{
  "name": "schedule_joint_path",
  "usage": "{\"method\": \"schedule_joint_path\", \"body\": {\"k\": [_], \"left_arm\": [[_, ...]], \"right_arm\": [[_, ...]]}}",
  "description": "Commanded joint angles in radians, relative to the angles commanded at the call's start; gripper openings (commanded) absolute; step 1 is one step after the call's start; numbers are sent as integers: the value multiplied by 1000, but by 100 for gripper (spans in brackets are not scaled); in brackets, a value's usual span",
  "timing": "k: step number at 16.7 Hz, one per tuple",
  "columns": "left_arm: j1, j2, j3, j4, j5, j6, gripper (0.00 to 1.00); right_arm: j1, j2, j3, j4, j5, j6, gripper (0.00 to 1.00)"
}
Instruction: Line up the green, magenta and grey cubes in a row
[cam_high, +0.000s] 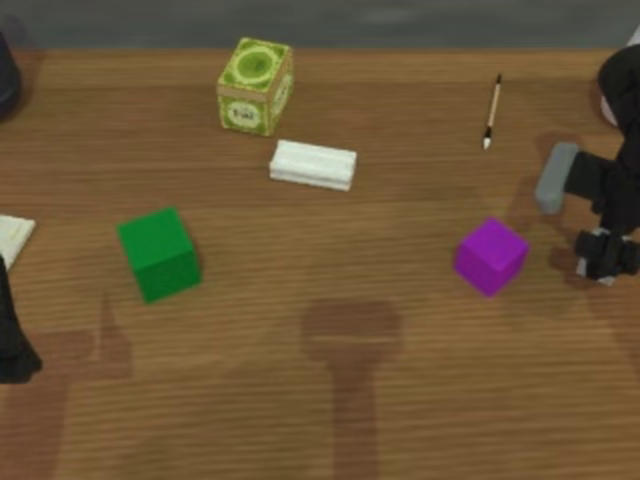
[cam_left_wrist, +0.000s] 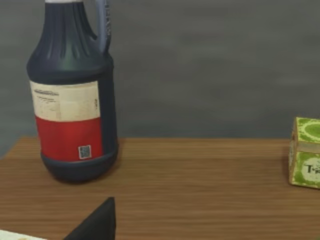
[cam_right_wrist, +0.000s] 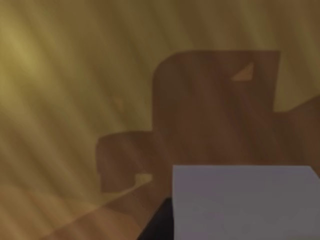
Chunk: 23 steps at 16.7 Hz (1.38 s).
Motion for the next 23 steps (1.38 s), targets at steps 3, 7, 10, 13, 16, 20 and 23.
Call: {"method": "schedule_joint_path", "body": {"k": [3, 7, 10, 13, 16, 20, 23], "left_arm": [[0, 0, 0, 0, 0, 0, 100], [0, 0, 0, 0, 0, 0, 100], [0, 0, 0, 0, 0, 0, 100], [0, 0, 0, 0, 0, 0, 100], [0, 0, 0, 0, 0, 0, 100], [0, 0, 0, 0, 0, 0, 100], [0, 0, 0, 0, 0, 0, 100]], "right_arm": [[0, 0, 0, 0, 0, 0, 0], [0, -43, 0, -38, -9, 20, 0], [3, -57, 30, -79, -9, 17, 0], [4, -96, 90, -188, -10, 18, 0], [9, -132, 137, -266, -10, 17, 0], [4, -132, 138, -269, -10, 19, 0], [42, -148, 121, -267, -10, 24, 0]]}}
